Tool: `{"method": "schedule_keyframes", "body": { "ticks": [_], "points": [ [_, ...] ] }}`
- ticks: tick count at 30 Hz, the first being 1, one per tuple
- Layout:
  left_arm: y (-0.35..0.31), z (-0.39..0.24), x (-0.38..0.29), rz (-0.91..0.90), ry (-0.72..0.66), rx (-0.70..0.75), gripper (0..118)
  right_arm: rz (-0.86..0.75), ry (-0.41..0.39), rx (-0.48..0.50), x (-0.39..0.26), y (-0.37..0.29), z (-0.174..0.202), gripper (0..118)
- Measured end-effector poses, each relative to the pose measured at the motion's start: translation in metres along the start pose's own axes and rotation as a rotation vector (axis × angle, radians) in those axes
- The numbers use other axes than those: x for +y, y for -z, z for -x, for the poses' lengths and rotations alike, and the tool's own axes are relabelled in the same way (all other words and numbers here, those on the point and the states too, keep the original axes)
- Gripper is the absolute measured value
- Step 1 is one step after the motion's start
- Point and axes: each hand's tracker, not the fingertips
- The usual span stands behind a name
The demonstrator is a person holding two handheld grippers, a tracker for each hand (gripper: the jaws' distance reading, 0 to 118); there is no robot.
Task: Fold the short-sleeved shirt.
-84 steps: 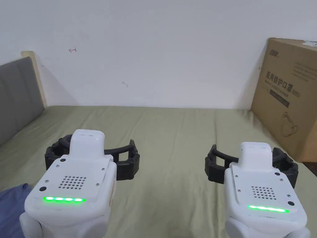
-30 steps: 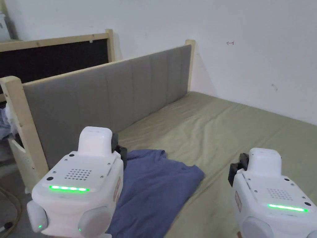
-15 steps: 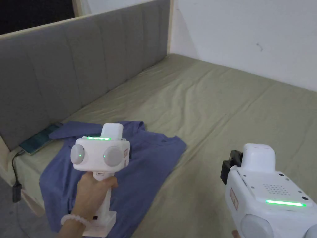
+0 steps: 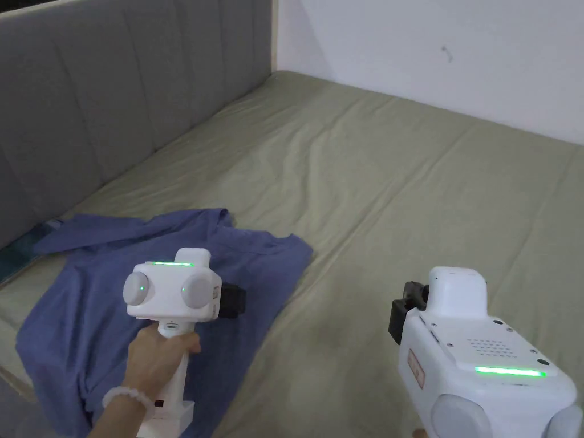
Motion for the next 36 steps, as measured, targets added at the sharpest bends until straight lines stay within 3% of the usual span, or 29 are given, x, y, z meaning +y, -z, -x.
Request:
{"method": "schedule_keyframes", "body": {
  "ticks": [3,6,8,10,11,14,17,20,23,27,36],
  "points": [
    [0.006,-0.002,-0.004,0.067,-0.007,-0.009,106,0.017,0.013,-0.009,-0.004,0.003,-0.006,0],
    [0.0,-0.001,-0.002,0.038,-0.021,0.02,58,0.041,0.044,-0.012,-0.007,0.006,-0.012,0],
    [-0.011,-0.001,0.005,-0.059,0.006,0.052,3,0.05,0.058,-0.014,-0.011,0.005,-0.016,0],
    [-0.01,-0.002,0.004,-0.039,0.041,0.125,3,0.06,0.072,-0.023,-0.013,0.004,-0.018,0],
    [-0.007,0.0,0.001,-0.003,0.003,0.049,3,0.067,0.088,-0.017,-0.014,0.002,-0.02,0],
    [-0.016,0.005,0.015,0.033,-0.036,0.036,3,0.066,0.099,-0.021,-0.017,-0.008,-0.026,0],
    [-0.037,0.016,0.03,-0.003,-0.151,-0.047,3,0.058,0.106,-0.038,-0.017,-0.018,-0.037,0],
    [-0.079,0.003,0.041,-0.086,-0.096,-0.043,3,0.034,0.143,-0.063,-0.014,-0.032,-0.053,0],
    [-0.12,-0.019,0.06,-0.154,-0.121,-0.154,3,0.009,0.16,-0.093,-0.011,-0.045,-0.071,0],
    [-0.175,-0.092,0.093,-0.254,0.083,-0.203,3,-0.035,0.17,-0.158,-0.009,-0.068,-0.095,0],
    [-0.288,-0.299,0.062,-0.367,0.369,-0.647,3,-0.11,0.272,-0.401,-0.012,-0.148,-0.182,0]
  ]
}}
